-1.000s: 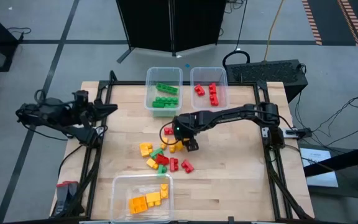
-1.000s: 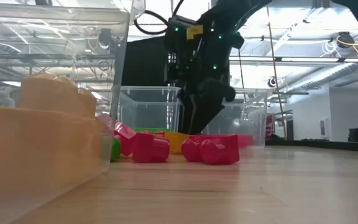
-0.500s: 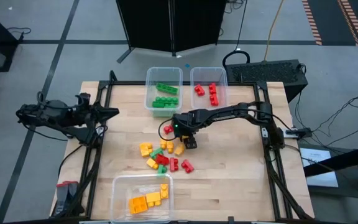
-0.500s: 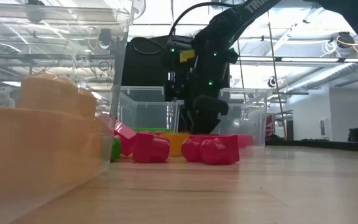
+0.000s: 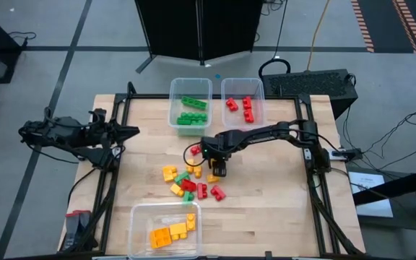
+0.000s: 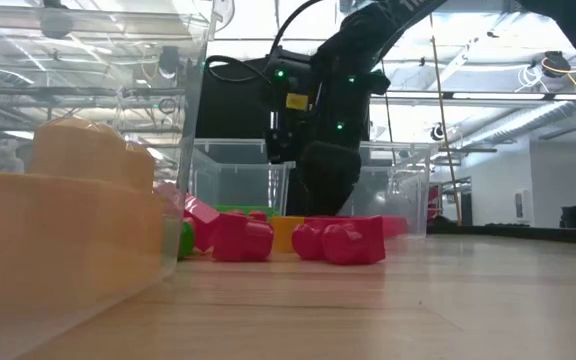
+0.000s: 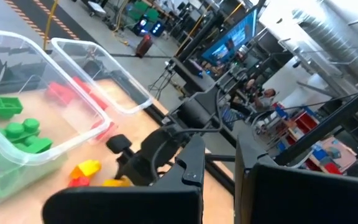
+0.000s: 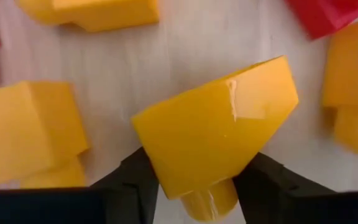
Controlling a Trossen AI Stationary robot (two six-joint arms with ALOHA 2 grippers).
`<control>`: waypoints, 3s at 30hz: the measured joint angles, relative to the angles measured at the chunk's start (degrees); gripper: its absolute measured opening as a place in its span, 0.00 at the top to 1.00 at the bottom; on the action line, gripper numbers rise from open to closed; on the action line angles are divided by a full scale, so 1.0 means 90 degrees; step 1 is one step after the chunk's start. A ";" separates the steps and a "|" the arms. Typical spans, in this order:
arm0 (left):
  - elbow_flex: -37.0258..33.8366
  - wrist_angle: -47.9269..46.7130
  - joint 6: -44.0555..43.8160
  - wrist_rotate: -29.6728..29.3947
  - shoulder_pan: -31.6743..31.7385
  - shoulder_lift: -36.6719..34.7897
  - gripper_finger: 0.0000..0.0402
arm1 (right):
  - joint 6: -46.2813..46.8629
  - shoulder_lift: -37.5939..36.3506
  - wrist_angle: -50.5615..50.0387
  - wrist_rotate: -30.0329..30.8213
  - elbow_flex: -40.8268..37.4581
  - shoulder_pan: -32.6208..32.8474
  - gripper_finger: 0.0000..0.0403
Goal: Sort blocks
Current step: Put the yellow game piece into the bottom transparent bin
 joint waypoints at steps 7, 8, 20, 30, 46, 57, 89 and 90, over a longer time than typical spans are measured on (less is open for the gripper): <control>0.0000 0.0001 0.0004 0.0001 0.0000 0.0002 1.00 | 0.0363 -0.0326 -0.0071 -0.0047 -0.0011 0.0347 0.63; 0.0000 0.0000 0.0004 0.0002 0.0000 0.0002 1.00 | 0.0422 -0.0399 -0.0074 -0.0033 -0.0011 0.0404 0.63; 0.0000 -0.0026 0.0012 0.0066 0.0000 0.0002 1.00 | 0.1740 -0.1756 0.1115 0.0149 0.0001 0.1231 0.64; 0.0000 -0.0566 -0.0002 0.0311 0.0000 0.0000 1.00 | 0.2036 -0.2011 0.2956 0.1135 0.0494 0.2117 0.64; 0.0000 -0.0847 0.0025 0.0459 0.0000 0.0000 1.00 | 0.1597 0.0463 0.1150 0.0964 0.4512 0.2859 0.61; 0.0000 -0.1188 0.0014 0.0464 0.0000 0.0000 1.00 | 0.2892 0.1283 0.0845 -0.0797 0.4992 0.2859 0.55; 0.0000 -0.1352 0.0016 0.0461 0.0000 0.0000 1.00 | 0.1319 0.1020 -0.0054 -0.0200 0.4994 0.2791 0.42; 0.0000 -0.1355 0.0016 0.0461 0.0000 0.0000 1.00 | 0.1320 0.1020 -0.0056 -0.0187 0.4994 0.2788 0.40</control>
